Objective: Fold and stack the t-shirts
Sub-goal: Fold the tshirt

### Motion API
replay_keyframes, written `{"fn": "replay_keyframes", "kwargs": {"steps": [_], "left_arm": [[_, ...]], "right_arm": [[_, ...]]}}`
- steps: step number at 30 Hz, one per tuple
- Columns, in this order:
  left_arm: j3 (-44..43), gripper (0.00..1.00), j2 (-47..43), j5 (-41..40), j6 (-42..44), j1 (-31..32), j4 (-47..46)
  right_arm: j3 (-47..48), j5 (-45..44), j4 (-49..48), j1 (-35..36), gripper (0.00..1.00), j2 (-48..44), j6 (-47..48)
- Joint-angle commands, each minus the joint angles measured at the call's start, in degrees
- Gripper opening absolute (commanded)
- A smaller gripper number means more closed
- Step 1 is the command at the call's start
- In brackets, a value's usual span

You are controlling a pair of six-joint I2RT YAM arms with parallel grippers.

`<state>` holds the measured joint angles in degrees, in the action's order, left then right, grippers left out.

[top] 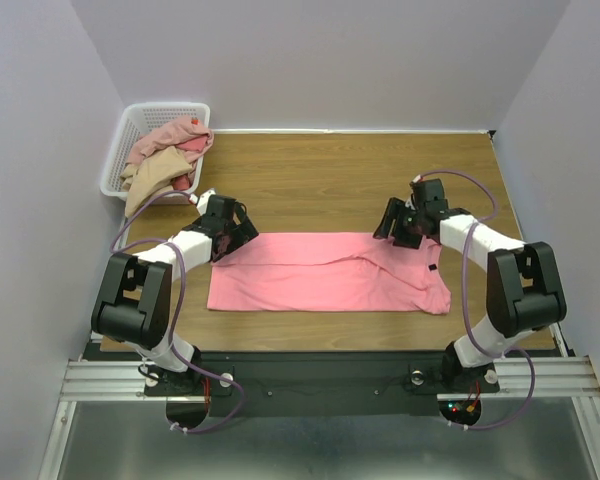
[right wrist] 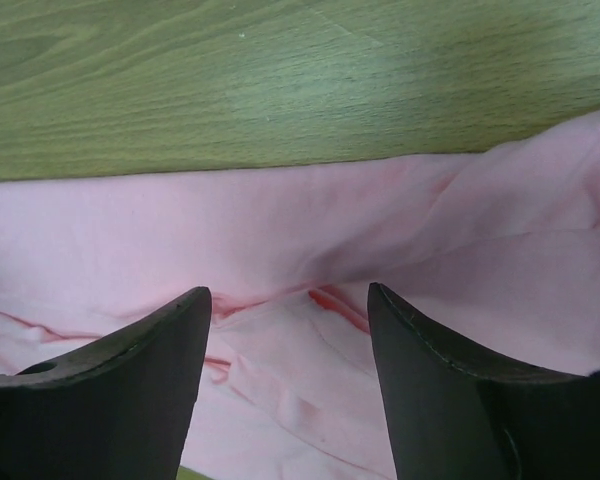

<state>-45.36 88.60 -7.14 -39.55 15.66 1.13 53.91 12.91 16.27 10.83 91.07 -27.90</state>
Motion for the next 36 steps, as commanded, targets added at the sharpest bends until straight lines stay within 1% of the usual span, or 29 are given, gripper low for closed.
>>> {"fn": "replay_keyframes", "kwargs": {"steps": [1, 4, 5, 10, 13, 18, 24, 29, 32, 33, 34, 35, 36], "left_arm": [[1.33, 0.98, -1.94, -1.30, -0.09, -0.28, 2.92], [1.16, 0.98, -2.02, -1.30, -0.09, -0.28, 3.09], [1.07, 0.99, -2.11, -1.30, -0.18, -0.28, 3.27], [1.07, 0.98, -2.64, -1.56, -0.09, -0.28, 3.44], [0.98, 0.98, -2.64, -1.65, -0.09, -0.28, 3.44], [0.98, 0.98, -2.46, -1.65, -0.18, -0.28, 3.53], [0.98, 0.98, -2.47, -1.65, -0.18, -0.28, 3.45], [0.98, 0.98, -2.38, -1.74, -0.18, -0.28, 3.44], [0.89, 0.98, -2.29, -1.74, -0.18, -0.28, 3.36], [0.89, 0.98, -2.29, -1.74, -0.18, -0.28, 3.36], [0.80, 0.98, -2.38, -1.65, -0.26, -0.28, 3.36], [0.80, 0.98, -2.38, -1.65, -0.09, -0.28, 3.36], [0.72, 0.98, -2.38, -1.65, -0.18, -0.28, 3.27]], "right_arm": [[2.60, 2.12, -1.07, 0.07, 0.69, 1.30, 0.92], [2.60, 1.51, -1.07, 0.42, 0.60, 2.80, 0.74], [2.34, 1.68, -1.07, 0.59, 0.54, 3.06, 0.57], [1.02, 1.07, -1.16, 1.12, 0.47, 2.01, 0.13], [0.15, 0.28, -1.07, 1.47, 0.40, 0.44, -0.22], [-1.26, -0.95, -0.89, 1.82, 0.39, -2.12, -0.49], [-2.76, -1.13, -0.63, 2.53, 0.40, -2.74, -0.40], [-3.99, 0.19, -0.54, 3.76, 0.38, -2.91, -0.40], [-5.30, 1.50, -0.37, 5.60, 0.37, -4.67, -0.40], [-5.57, 1.42, -0.36, 5.95, 0.33, -5.19, -0.40], [-6.09, 1.33, -0.36, 6.39, 0.27, -6.07, -0.49], [-6.36, 1.07, -0.28, 6.92, 0.15, -6.34, -0.75], [-6.54, 0.11, -0.36, 7.10, 0.11, -6.51, -0.93]]}}
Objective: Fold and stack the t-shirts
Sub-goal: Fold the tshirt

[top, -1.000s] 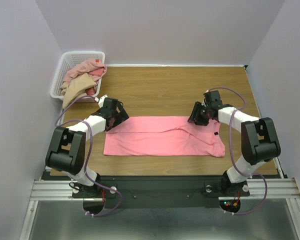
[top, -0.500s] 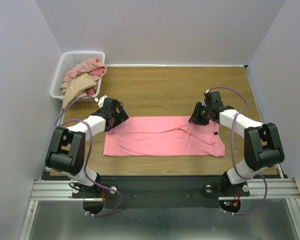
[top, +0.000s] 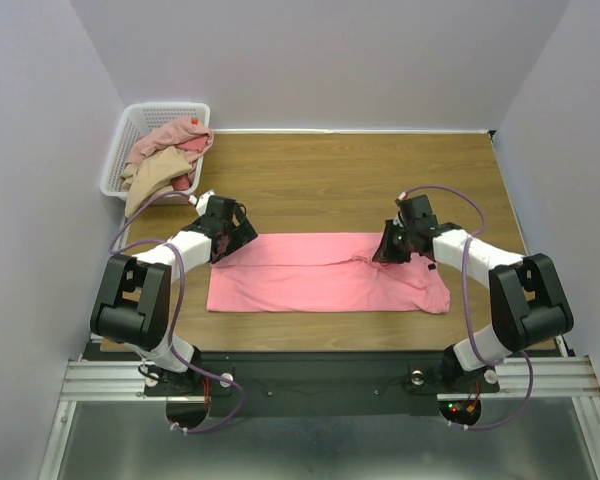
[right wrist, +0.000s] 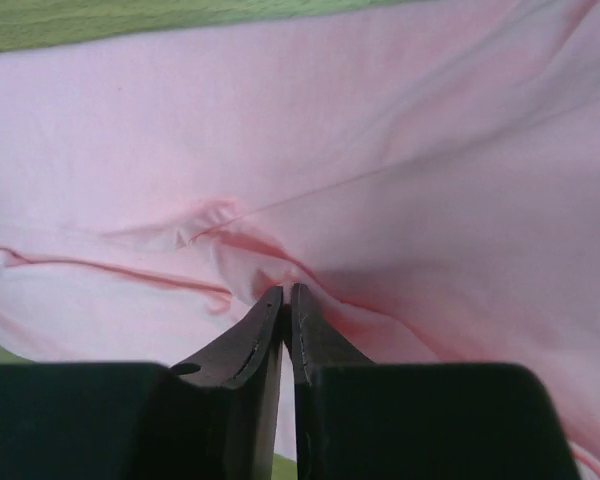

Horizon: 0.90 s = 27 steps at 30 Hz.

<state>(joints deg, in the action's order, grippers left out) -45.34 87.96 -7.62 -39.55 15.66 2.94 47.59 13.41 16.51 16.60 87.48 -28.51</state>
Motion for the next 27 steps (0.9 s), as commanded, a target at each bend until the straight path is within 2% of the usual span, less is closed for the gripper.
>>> {"fn": "replay_keyframes", "kwargs": {"steps": [1, 4, 12, 19, 22, 23, 27], "left_arm": [[0.69, 0.98, -1.66, -1.17, -0.09, -0.28, 1.45], [0.69, 0.98, -1.57, -1.00, 0.00, -0.28, 1.37], [1.05, 0.98, -2.18, -0.91, 0.00, -0.28, 1.28], [0.96, 0.98, -2.09, -0.47, 0.09, -0.28, 1.45], [1.04, 0.98, -2.71, -0.56, 0.09, -0.28, 1.54], [0.96, 0.98, -2.71, -0.56, 0.09, -0.28, 1.72], [0.69, 0.98, -3.24, -0.73, 0.18, -0.28, 2.07]], "right_arm": [[-0.31, -2.32, -0.43, 1.42, 0.09, -2.76, -0.49], [-0.57, -3.30, -0.25, 1.42, 0.01, -1.88, -0.84], [-2.41, 0.21, 0.01, 5.02, 0.02, -4.16, -5.32], [-4.35, -0.93, -0.08, 7.04, 0.05, -5.83, -10.77], [-5.31, -0.93, -0.16, 7.13, 0.11, -6.36, -13.05], [-5.49, -0.75, -0.25, 7.39, 0.21, -6.88, -13.67], [-5.49, 2.22, -0.25, 7.83, 0.34, -9.16, -13.33]]}}
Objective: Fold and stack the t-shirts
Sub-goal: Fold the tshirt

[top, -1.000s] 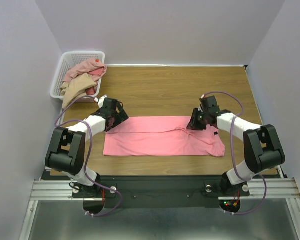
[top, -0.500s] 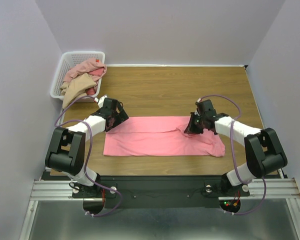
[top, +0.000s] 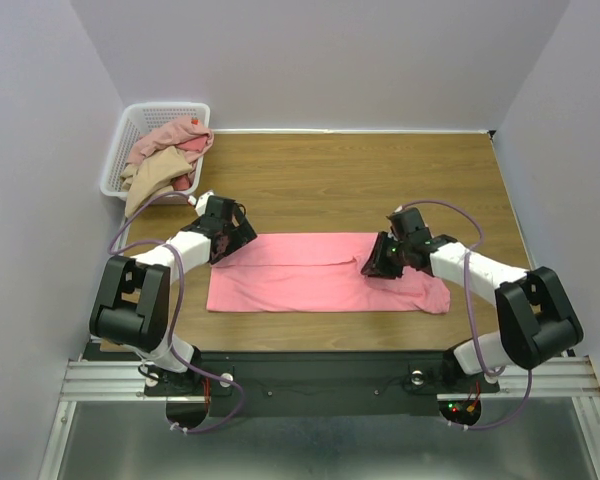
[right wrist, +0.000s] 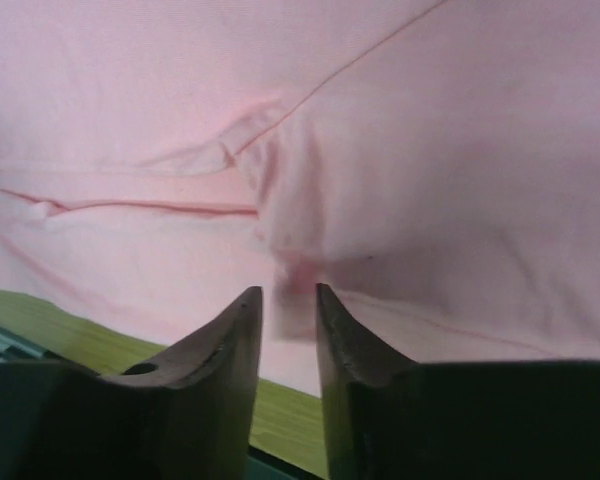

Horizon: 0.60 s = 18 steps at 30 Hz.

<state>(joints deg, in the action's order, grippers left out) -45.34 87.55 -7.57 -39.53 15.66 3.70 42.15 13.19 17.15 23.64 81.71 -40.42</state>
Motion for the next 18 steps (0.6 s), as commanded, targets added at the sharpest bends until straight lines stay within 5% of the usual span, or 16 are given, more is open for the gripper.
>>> {"fn": "replay_keyframes", "kwargs": {"steps": [1, 8, 10, 18], "left_arm": [[0.61, 0.99, -2.82, -0.78, 0.24, -0.28, 1.48], [-0.54, 0.98, -3.61, -0.95, 0.68, -0.28, 2.80], [-0.98, 0.98, -3.96, -0.95, 0.94, -0.28, 3.50], [-8.00, 0.99, -6.34, -1.13, 2.44, 1.12, 7.10]], "right_arm": [[0.12, 3.50, -0.89, 0.88, 0.39, -3.75, -1.24], [0.65, 0.36, 0.16, 1.06, 0.76, -9.46, 0.17], [1.53, -3.60, 0.95, 1.06, 1.00, -9.47, 0.08], [2.50, -15.47, 7.02, -1.66, 1.00, -9.11, -2.99]]}}
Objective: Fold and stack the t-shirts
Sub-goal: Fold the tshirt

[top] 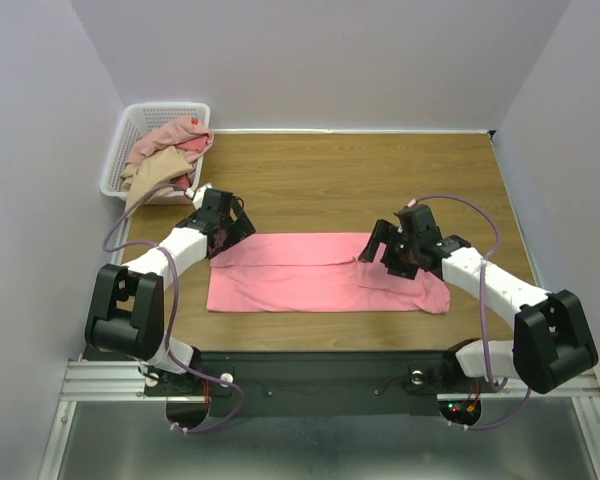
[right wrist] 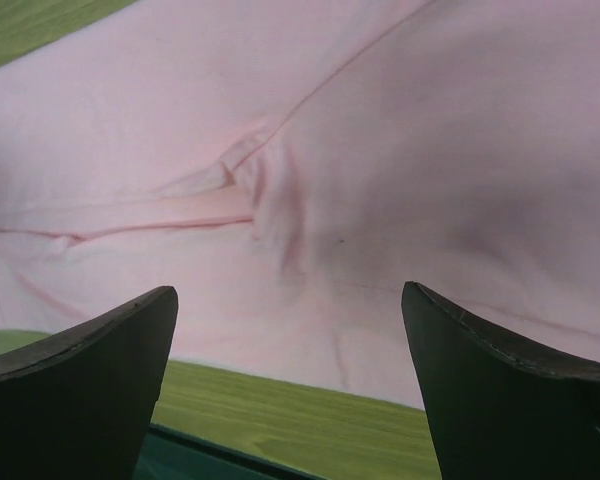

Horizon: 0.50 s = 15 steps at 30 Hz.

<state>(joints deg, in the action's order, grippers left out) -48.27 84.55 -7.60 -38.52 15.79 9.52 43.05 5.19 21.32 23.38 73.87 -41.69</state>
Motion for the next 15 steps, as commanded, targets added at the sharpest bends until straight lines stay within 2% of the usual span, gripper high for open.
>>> {"fn": "replay_keyframes", "kwargs": {"steps": [1, 9, 15], "left_arm": [[-5.86, 0.98, -3.26, -1.37, 1.61, 1.60, 2.07], [-10.18, 0.98, 2.89, -1.90, 0.47, 7.76, 2.26], [-7.46, 0.98, 7.20, -0.58, -1.02, 10.22, -0.02]], "right_arm": [[1.34, -8.17, 3.11, -1.84, 1.00, -1.79, -1.90], [-5.06, -8.89, 6.09, -7.10, 1.00, -7.94, -2.87], [-7.98, -8.88, 6.10, -9.75, 1.00, -5.67, -2.08]]}}
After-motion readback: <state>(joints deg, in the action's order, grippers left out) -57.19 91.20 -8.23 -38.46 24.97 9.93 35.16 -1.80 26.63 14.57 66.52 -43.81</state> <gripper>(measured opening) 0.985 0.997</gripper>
